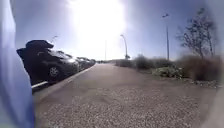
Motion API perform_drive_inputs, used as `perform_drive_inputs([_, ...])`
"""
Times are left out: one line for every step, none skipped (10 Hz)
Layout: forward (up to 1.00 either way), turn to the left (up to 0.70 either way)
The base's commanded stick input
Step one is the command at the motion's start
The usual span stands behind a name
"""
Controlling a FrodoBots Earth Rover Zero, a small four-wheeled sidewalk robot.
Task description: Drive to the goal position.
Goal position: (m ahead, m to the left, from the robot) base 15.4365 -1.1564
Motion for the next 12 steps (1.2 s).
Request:
perform_drive_inputs([0.85,0.00])
perform_drive_inputs([0.85,0.00])
perform_drive_inputs([0.85,0.00])
perform_drive_inputs([0.85,0.00])
perform_drive_inputs([0.85,0.00])
perform_drive_inputs([0.85,0.00])
perform_drive_inputs([0.85,0.00])
perform_drive_inputs([0.85,0.00])
perform_drive_inputs([0.85,0.00])
perform_drive_inputs([0.85,0.00])
perform_drive_inputs([0.85,0.00])
perform_drive_inputs([0.85,0.00])
